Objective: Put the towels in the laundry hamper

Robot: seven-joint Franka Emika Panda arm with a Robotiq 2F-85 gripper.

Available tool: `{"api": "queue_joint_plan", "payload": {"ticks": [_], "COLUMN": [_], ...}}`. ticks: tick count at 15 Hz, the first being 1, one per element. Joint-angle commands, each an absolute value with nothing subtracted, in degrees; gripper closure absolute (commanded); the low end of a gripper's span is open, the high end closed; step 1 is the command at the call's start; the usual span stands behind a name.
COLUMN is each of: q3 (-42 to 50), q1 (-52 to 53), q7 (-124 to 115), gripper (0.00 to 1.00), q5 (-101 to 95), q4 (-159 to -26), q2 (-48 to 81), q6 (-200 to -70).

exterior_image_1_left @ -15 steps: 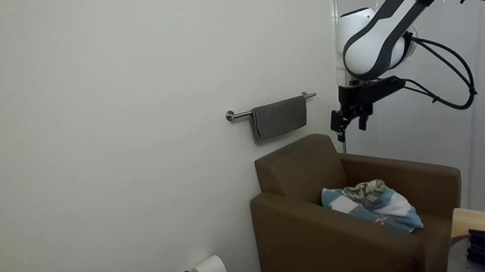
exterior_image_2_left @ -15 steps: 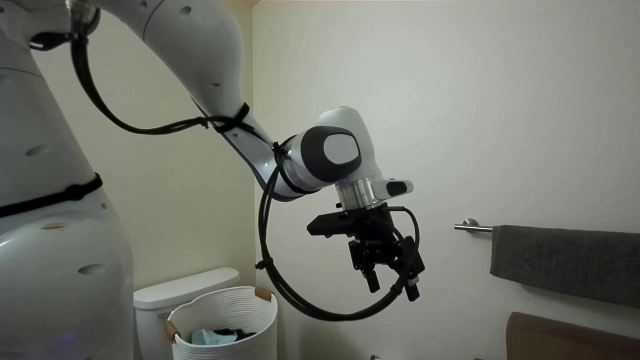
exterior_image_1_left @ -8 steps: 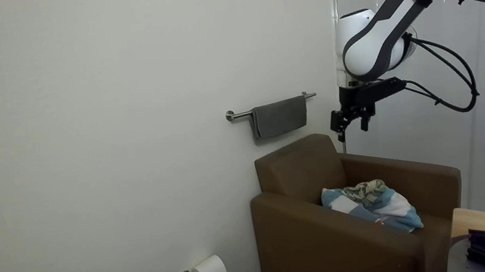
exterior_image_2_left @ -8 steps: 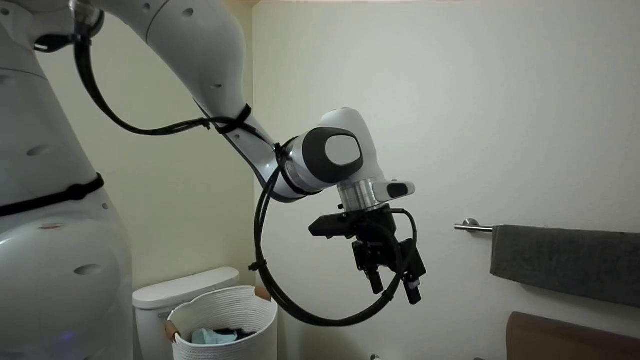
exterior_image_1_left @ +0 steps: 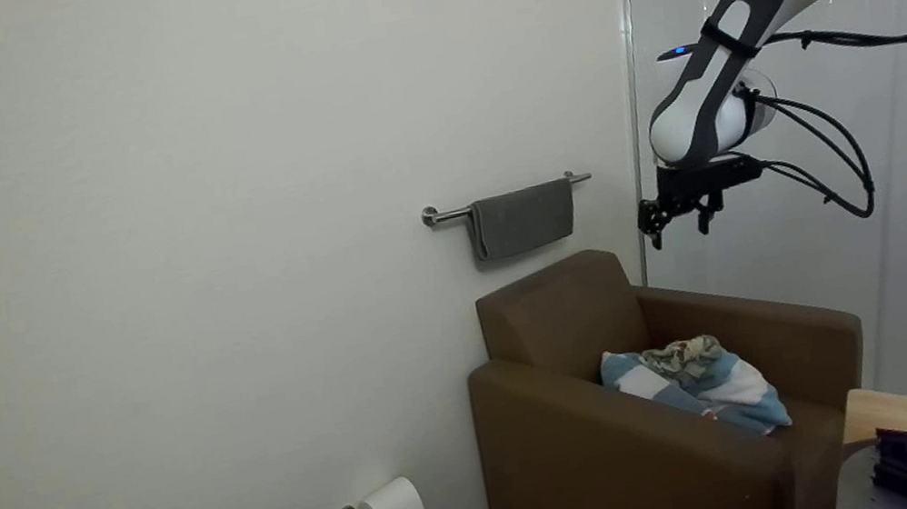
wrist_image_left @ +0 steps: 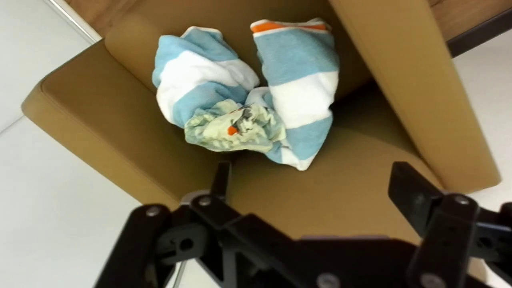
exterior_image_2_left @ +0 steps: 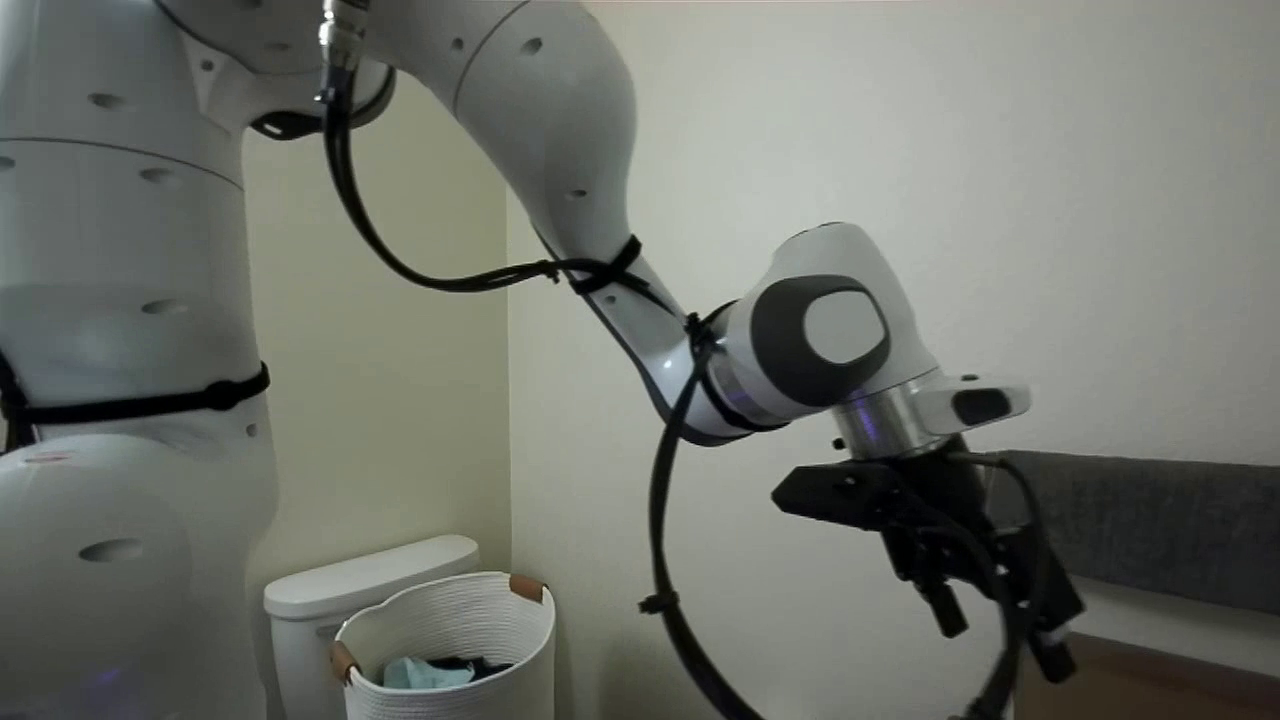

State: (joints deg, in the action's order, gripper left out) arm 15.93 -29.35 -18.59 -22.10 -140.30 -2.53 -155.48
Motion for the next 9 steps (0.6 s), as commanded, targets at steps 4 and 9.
{"api": "queue_joint_plan", "payload": {"ticks": [4,9], "q3": [24.21,24.92], "q1": [-26.01,-25.47], "q7": [-17.52,-17.16], "gripper": [0.0,0.0], "q5": [-19.44,-18.55], "q4": [-128.01,-123.9], "q2": [11.08,16.18], "q6": [-156.01,-156.09]}}
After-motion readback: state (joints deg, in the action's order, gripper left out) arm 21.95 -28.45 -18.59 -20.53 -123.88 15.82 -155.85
